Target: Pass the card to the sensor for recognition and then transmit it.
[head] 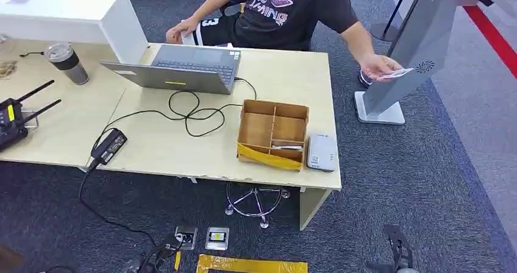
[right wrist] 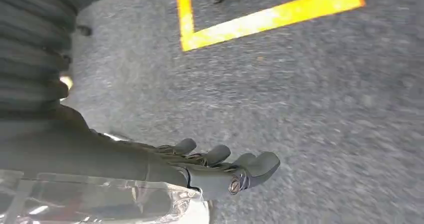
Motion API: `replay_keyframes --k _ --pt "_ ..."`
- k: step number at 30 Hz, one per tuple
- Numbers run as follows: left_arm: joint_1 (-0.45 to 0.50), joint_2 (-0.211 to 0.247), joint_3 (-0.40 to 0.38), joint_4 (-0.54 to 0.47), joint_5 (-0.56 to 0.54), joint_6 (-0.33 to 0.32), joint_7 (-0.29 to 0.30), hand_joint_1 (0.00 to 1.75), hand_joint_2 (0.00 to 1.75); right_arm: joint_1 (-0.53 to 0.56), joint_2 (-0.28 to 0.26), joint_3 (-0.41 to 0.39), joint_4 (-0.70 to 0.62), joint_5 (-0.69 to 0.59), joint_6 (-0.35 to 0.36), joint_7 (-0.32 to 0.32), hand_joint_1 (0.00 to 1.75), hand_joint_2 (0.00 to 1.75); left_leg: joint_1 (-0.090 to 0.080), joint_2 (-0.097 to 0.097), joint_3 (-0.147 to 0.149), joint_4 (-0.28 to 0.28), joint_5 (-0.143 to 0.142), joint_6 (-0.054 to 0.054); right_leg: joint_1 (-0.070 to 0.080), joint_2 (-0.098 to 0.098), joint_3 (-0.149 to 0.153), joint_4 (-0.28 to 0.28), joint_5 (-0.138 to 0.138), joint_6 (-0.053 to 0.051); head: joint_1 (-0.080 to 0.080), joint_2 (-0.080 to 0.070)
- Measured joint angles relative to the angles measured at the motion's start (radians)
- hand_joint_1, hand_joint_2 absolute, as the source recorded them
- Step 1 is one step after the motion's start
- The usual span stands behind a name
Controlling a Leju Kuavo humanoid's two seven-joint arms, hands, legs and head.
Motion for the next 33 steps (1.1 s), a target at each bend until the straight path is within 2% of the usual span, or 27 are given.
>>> replay_keyframes --k 10,21,27,33 --pt "-0.009 0.000 0.000 0.000 -0.014 -0.005 0.008 0.00 1.75 -0.085 -0.044 -0.045 -0.002 -0.012 -0.034 -0.041 0.00 1.75 0.000 0.000 0.000 0.000 0.000 0.000 0.000 0.000 0.000 0.000 0.000 0.000 0.000 0.000" --pt "-0.015 -0.001 0.000 0.000 -0.031 -0.008 0.008 0.00 1.75 -0.183 -0.102 -0.084 -0.009 0.031 -0.093 -0.153 0.00 1.75 0.000 0.000 0.000 0.000 0.000 0.000 0.000 0.000 0.000 0.000 0.001 0.001 0.000 0.000" --pt "-0.017 -0.002 0.000 0.000 -0.033 -0.007 0.011 0.00 1.75 -0.320 -0.174 -0.114 -0.029 0.080 -0.112 -0.206 0.00 1.75 -0.001 0.000 -0.001 0.001 0.001 0.001 -0.001 0.000 0.000 0.001 0.001 0.001 0.000 0.000" --pt "-0.016 -0.001 0.000 0.000 -0.027 0.001 0.011 0.00 1.75 -0.466 -0.204 -0.143 -0.068 0.167 -0.128 -0.283 0.00 1.75 -0.001 0.000 -0.001 0.001 0.001 0.001 -0.001 0.000 -0.001 0.001 0.001 0.001 0.000 0.000"
